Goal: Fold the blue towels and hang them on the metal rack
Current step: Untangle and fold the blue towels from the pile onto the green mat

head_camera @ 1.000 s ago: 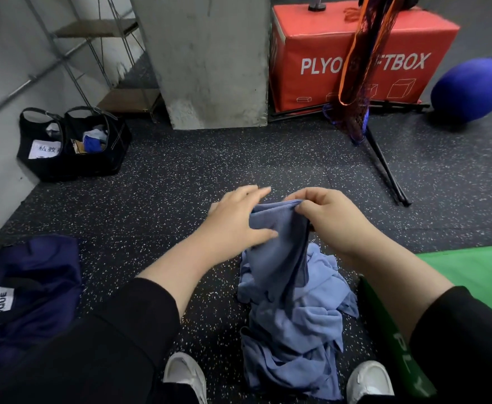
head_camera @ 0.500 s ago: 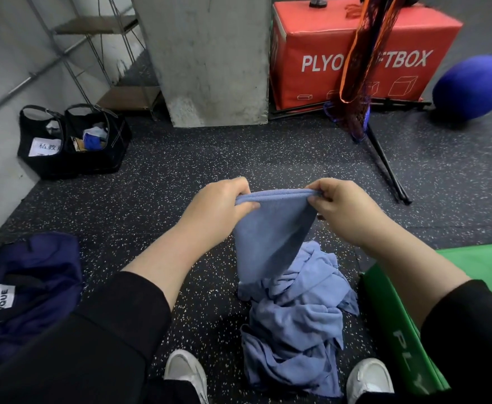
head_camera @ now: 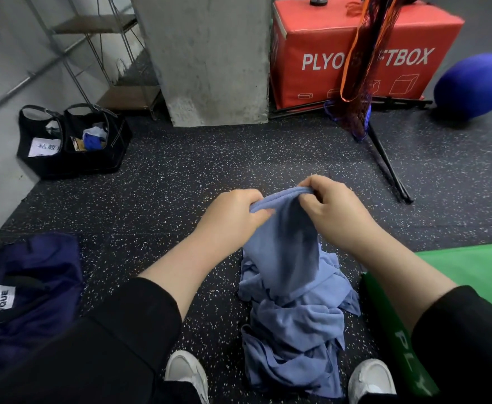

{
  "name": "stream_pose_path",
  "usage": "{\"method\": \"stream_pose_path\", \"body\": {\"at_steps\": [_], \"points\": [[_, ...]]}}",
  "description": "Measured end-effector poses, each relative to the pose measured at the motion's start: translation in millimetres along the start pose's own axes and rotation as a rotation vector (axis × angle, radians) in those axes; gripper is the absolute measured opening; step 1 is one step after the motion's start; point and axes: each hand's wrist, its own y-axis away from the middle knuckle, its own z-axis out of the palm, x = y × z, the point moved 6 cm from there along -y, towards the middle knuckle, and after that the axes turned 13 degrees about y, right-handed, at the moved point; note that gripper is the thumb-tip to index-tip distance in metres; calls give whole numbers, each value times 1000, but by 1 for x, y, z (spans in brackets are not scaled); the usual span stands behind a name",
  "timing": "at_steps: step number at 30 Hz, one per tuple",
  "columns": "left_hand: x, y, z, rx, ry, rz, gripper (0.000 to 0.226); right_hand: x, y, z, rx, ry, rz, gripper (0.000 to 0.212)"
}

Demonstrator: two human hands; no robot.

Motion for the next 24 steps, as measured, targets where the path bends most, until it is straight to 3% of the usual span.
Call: {"method": "stream_pose_path", "body": {"at_steps": [11,17,22,24], "points": [[-7,4,0,194,262,-236,11,-6,4,14,-66,63,-33,7],[2,11,-4,239,414,-245,44,-26,13,19,-48,109,-61,15],[9,14,-2,272,608,-214,29,-28,13,20,-43,82,-81,23],[16,14,2,218,769,-227,36,-25,10,16,-79,-23,-65,24]]}}
